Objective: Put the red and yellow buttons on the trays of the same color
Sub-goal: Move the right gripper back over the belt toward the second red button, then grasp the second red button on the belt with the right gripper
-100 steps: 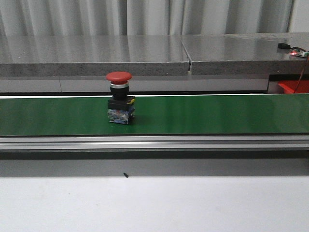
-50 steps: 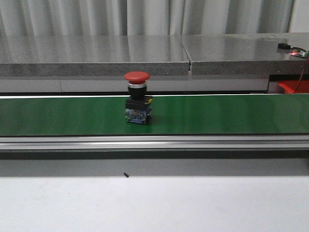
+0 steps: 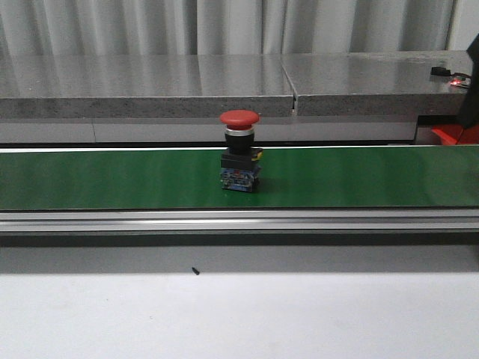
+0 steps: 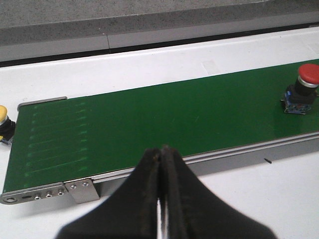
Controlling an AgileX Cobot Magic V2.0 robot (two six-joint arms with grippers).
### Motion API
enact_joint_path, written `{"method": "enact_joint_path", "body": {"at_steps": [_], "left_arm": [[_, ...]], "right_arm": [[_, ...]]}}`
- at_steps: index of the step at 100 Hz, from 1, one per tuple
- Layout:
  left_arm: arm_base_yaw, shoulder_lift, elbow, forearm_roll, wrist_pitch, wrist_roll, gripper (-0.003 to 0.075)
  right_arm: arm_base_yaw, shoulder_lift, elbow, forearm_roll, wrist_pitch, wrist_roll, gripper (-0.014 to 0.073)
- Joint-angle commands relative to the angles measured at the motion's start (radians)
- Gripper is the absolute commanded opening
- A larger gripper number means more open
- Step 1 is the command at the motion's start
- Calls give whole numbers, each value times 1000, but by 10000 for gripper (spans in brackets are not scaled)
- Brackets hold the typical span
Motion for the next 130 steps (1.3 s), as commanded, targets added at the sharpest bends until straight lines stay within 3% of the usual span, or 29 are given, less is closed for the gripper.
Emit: {"method": "enact_joint_path", "body": {"at_steps": [1, 28, 47, 87, 117, 130], "left_arm": [[-9, 4, -24, -27, -62, -3, -19], [-9, 4, -24, -27, -62, -3, -19], [-9, 4, -24, -27, -62, -3, -19], [-9, 4, -24, -27, -62, -3, -19], [-9, 4, -24, -27, -62, -3, -19], [-9, 4, -24, -27, -62, -3, -19]], "right_arm": [[56, -42, -25, 3, 9, -40, 613], [243, -41, -25, 4, 73, -198, 613], [313, -33, -25, 75, 55, -298, 613], [334, 12, -25, 459, 10, -700, 613], [334, 35, -25, 658, -100, -880, 611], [334, 35, -25, 659, -100, -886, 490]]}}
